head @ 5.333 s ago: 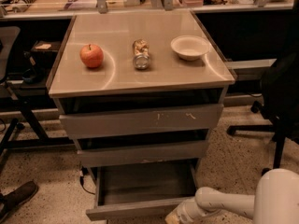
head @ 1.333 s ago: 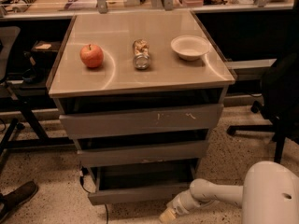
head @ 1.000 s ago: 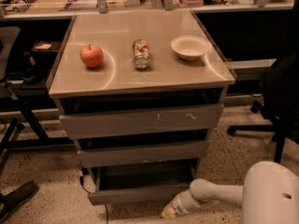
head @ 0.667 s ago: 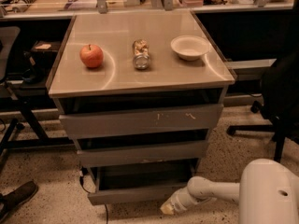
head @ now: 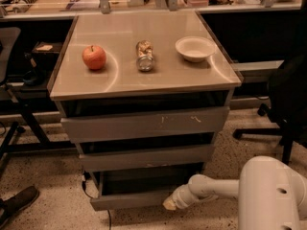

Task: Close bottom drawer

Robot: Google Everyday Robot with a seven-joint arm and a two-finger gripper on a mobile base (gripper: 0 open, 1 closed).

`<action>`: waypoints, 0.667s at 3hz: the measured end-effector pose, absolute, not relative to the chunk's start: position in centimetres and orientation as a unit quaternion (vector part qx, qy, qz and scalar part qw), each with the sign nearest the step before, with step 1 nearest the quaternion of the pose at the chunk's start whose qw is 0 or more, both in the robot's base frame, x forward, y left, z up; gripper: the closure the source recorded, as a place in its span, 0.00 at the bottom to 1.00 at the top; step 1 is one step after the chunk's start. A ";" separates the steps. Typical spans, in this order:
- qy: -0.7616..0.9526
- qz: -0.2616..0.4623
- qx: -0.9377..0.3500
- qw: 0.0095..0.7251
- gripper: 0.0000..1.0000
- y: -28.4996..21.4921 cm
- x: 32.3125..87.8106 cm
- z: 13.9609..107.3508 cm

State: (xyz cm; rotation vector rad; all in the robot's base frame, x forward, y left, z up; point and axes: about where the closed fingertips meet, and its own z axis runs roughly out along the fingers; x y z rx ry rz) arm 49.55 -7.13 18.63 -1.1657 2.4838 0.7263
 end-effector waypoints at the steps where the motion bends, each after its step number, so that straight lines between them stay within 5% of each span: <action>1: 0.868 0.237 -0.407 0.158 1.00 -7.5 51.7 18.1; 2: 0.870 0.237 -0.404 0.156 1.00 -7.4 52.4 17.7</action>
Offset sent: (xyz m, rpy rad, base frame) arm 0.0350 -0.0093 -0.0075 -0.0354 -0.0384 -0.0170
